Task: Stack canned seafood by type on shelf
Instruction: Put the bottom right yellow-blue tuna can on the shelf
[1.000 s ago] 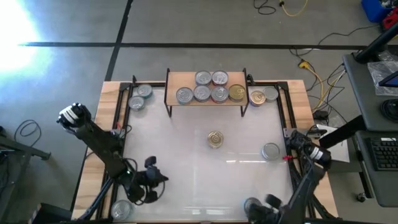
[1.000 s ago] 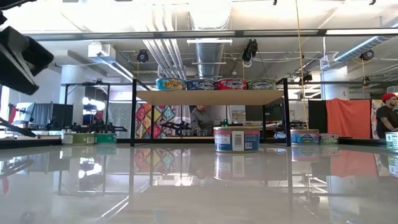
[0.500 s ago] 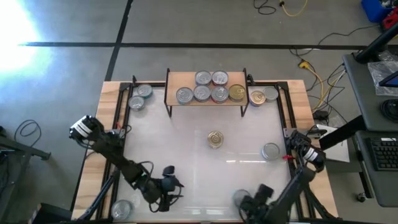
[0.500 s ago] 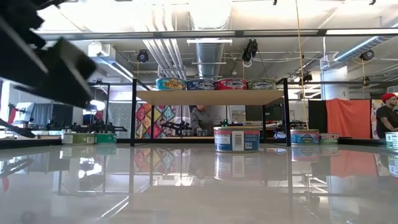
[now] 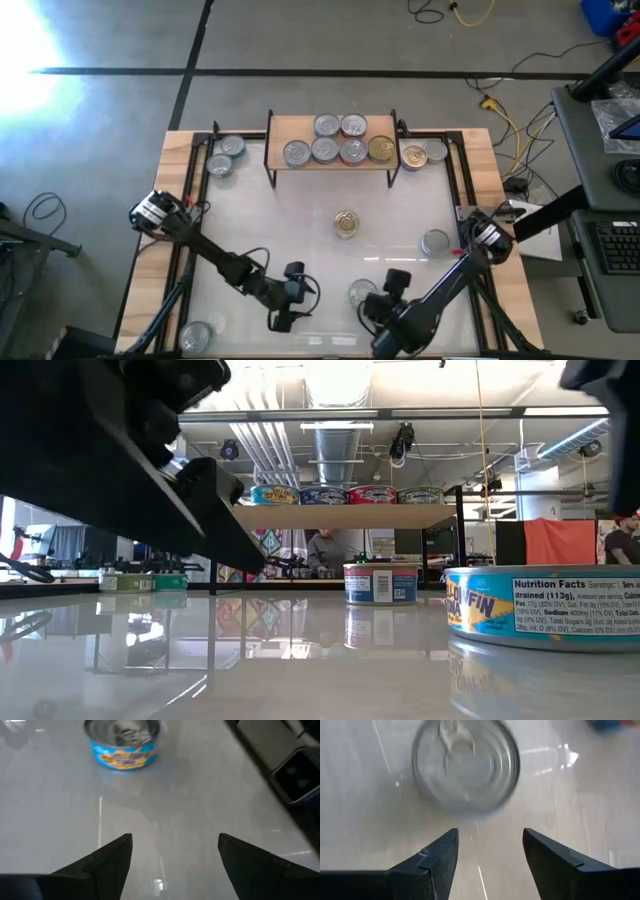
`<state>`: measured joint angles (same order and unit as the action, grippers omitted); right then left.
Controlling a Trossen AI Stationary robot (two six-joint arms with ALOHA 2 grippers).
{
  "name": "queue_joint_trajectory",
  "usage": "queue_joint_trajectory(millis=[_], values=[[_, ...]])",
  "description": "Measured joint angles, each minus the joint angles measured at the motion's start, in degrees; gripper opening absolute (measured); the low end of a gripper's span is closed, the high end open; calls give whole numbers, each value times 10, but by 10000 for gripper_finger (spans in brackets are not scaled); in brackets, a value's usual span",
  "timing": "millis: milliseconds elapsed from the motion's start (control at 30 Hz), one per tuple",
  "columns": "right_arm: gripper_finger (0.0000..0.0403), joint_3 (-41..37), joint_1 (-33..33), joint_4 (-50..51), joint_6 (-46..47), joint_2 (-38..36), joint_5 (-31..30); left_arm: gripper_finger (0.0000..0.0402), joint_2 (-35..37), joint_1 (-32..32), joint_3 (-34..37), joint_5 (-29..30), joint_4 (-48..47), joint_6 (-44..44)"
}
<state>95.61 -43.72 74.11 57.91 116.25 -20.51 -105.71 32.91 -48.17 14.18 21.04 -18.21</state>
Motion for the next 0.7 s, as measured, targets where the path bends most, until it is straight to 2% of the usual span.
queue_joint_trajectory(millis=[133,267,367,600,700], values=[[220,-12,6,17,-24,-1,1,281,0,-7,3,3,-5,13],[221,-45,32,-22,-93,0,-1,281,0,-3,3,2,-15,14],[221,-61,59,-82,-171,1,-20,281,0,0,3,3,-17,9],[221,-77,128,-297,-390,1,-67,282,0,-10,3,5,-49,6],[221,-75,148,-312,-425,1,-68,282,2,-15,3,10,-65,9]])
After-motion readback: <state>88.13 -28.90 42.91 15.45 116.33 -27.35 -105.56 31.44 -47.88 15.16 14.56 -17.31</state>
